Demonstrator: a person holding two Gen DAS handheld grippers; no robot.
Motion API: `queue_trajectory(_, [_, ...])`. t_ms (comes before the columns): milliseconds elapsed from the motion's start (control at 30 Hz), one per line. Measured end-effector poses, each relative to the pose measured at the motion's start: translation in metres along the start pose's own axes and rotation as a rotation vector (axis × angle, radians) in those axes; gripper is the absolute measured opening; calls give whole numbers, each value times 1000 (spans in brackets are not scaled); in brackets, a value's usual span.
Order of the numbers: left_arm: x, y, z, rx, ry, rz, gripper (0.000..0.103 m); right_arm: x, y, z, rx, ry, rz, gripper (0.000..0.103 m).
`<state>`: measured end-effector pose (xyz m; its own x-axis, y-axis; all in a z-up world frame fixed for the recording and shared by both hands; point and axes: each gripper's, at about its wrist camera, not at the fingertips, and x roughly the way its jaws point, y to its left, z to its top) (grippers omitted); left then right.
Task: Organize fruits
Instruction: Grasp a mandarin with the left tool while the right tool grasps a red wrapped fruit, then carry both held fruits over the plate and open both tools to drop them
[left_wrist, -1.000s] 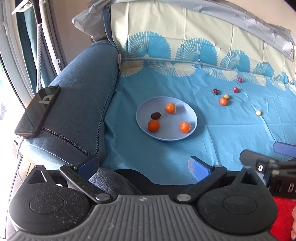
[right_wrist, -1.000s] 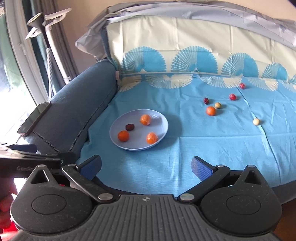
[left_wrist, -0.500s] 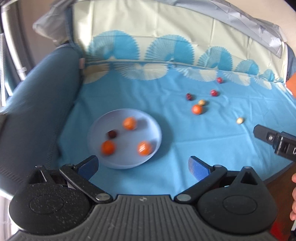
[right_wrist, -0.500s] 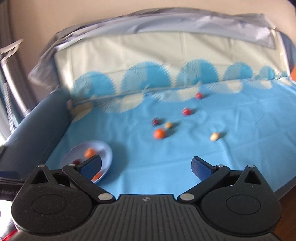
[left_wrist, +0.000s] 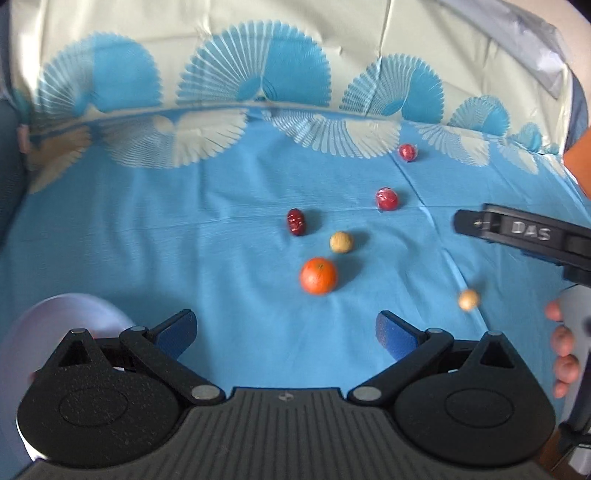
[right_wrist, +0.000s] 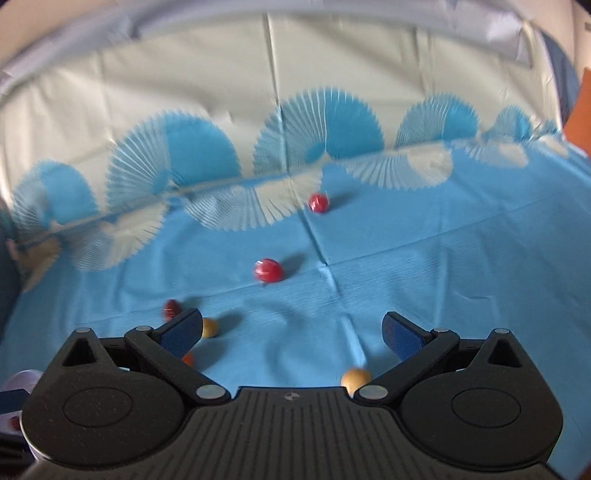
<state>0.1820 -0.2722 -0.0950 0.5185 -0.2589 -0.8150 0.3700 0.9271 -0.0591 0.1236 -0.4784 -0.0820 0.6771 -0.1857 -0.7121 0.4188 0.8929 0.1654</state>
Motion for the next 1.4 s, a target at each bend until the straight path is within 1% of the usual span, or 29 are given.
queue_trajectory(67, [32, -4, 9, 6, 17, 8, 103, 38, 2, 6, -17, 39, -12, 102])
queue_trajectory(100, [45, -5, 12, 11, 30, 12, 103, 57, 4, 8, -38, 59, -5, 102])
queue_trajectory(233, [92, -8, 20, 37, 73, 25, 103, 112, 13, 12, -88, 99, 5, 102])
queue_trajectory(300, [105, -8, 22, 41, 80, 22, 103, 133, 14, 15, -88, 113, 21, 102])
queue_trajectory(400, [119, -10, 24, 54, 93, 22, 103, 159, 16, 16, -78, 126, 17, 102])
queue_trajectory(467, [126, -13, 24, 64, 106, 32, 103, 175, 17, 17, -75, 136, 0, 102])
queue_trajectory(500, [126, -14, 24, 70, 97, 38, 103, 180, 18, 17, -78, 138, -9, 102])
queue_trajectory(533, [124, -16, 23, 75, 83, 40, 102, 182, 20, 16, -97, 113, -23, 102])
queue_trajectory(567, [120, -17, 24, 77, 69, 36, 88, 183, 23, 16, -126, 97, -23, 101])
queue_trajectory(600, [115, -18, 24, 80, 55, 28, 76, 183, 25, 14, -159, 84, -20, 92])
queue_trajectory(633, [108, -20, 24, 100, 39, -1, 43, 179, 28, 12, -189, 56, -3, 80])
queue_trajectory(667, [102, -22, 24, 121, 32, -25, 39, 174, 30, 10, -221, 33, 17, 51])
queue_trajectory(700, [96, -23, 23, 125, 20, -35, 39, 169, 33, 9, -256, 24, 42, 31])
queue_trajectory(733, [90, -24, 21, 124, 6, -39, 39, 166, 36, 7, -282, 27, 41, 30])
queue_trajectory(800, [79, -23, 19, 122, 1, -31, 39, 160, 37, 6, -286, 26, 22, 30])
queue_trajectory(867, [62, -16, 16, 98, -2, -39, 39, 149, 32, 9, -244, 20, 20, 30])
queue_trajectory(933, [42, -6, 12, 76, -4, -30, 39, 127, 26, 12, -193, -6, 36, 30])
queue_trajectory(1067, [-10, 19, 0, 48, -14, 0, 39, 66, 23, 13, -155, -71, 67, 31])
queue_trajectory(1167, [-55, 41, -13, 24, -24, 23, 39, 13, 27, 7, -146, -116, 107, 31])
queue_trajectory(1267, [-100, 63, -30, 11, -32, 54, 39, -43, 37, -5, -142, -143, 154, 31])
queue_trajectory(1400, [-158, 90, -54, 0, -48, 105, 39, -114, 63, -33, -163, -162, 226, 31])
